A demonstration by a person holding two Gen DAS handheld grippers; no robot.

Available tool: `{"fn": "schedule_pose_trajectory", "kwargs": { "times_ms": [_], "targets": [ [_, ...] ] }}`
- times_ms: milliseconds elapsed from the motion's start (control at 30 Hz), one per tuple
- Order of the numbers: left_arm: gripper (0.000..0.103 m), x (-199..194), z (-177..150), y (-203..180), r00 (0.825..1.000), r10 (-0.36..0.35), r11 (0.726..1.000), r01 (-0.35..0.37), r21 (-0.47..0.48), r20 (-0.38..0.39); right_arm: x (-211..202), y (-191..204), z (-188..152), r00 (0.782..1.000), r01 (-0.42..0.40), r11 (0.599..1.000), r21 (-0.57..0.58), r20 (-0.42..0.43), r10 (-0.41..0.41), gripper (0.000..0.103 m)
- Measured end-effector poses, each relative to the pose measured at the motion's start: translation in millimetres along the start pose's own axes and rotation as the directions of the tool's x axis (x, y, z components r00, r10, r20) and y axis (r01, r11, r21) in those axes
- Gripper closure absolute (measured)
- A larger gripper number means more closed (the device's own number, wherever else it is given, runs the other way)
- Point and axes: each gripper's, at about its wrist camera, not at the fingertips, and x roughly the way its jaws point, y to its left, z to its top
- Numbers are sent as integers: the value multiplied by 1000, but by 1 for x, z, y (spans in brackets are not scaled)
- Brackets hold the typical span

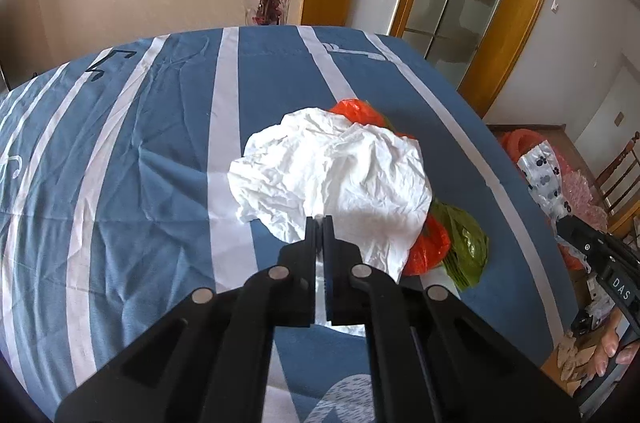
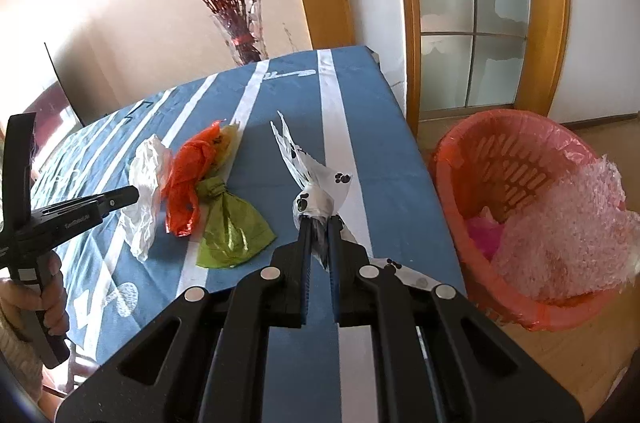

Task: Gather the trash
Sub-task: 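Grasp the crumpled white bag with the left tool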

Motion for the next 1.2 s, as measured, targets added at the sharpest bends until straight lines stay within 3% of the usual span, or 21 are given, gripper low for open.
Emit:
{"fn": "schedule_pose_trajectory", "kwargs": {
  "times_ms": [67, 133, 167, 333, 400, 467, 533, 600, 767, 1200],
  "targets": [
    [89, 2, -1, 1, 1000, -7, 1000, 7, -7, -5, 0, 2, 0, 1000, -2, 1000, -4, -2, 2, 94],
    [47, 2, -3, 1, 1000, -9, 1000, 8, -19, -3, 0, 2, -2, 1000, -1, 1000, -7, -6, 1, 94],
    [41, 2, -3, 1, 1000, 2, 1000, -2, -27, 11, 1, 2, -2, 1000, 0, 1000, -7, -8, 0, 94],
    [40, 17, -2, -1, 999, 41, 999, -41, -4, -19, 1, -3, -2, 1000, 7, 1000, 1, -19, -7, 94],
    [41, 23, -5, 0, 998, 52, 999, -52, -3, -38, 1, -5, -2, 1000, 8, 1000, 5, -21, -8, 94],
    [51, 25, -8, 1, 998, 52, 999, -52, 4, -38, 1, -6, -3, 1000, 9, 1000, 6, -23, -9, 94],
    [78, 26, -9, -1, 998, 50, 998, -49, 29, -33, 3, -6, -3, 1000, 8, 1000, 9, -28, -7, 94],
    [93, 26, -10, -3, 998, 37, 998, -36, 42, -42, 4, -5, -3, 1000, 5, 1000, 9, -29, -5, 94],
    [97, 18, -10, 6, 999, 28, 999, -27, 18, -26, 0, -3, -3, 1000, 2, 1000, 2, -19, -2, 94],
    [98, -31, 14, 24, 995, 4, 999, 0, -39, 104, -10, -3, 2, 1000, -4, 1000, 5, 12, 4, 94]
  ]
}}
